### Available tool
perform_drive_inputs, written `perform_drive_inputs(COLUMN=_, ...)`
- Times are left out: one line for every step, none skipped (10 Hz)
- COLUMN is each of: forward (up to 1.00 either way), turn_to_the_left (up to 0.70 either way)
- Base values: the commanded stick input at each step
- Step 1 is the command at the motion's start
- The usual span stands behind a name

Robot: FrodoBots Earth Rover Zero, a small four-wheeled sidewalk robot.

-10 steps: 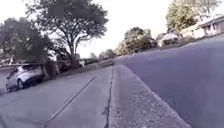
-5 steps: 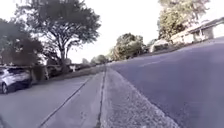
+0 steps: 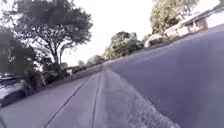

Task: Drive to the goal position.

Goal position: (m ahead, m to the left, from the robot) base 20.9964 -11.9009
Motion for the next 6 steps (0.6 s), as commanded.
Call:
perform_drive_inputs(forward=1.00, turn_to_the_left=0.00)
perform_drive_inputs(forward=1.00, turn_to_the_left=0.00)
perform_drive_inputs(forward=1.00, turn_to_the_left=0.00)
perform_drive_inputs(forward=1.00, turn_to_the_left=0.00)
perform_drive_inputs(forward=1.00, turn_to_the_left=0.00)
perform_drive_inputs(forward=1.00, turn_to_the_left=0.00)
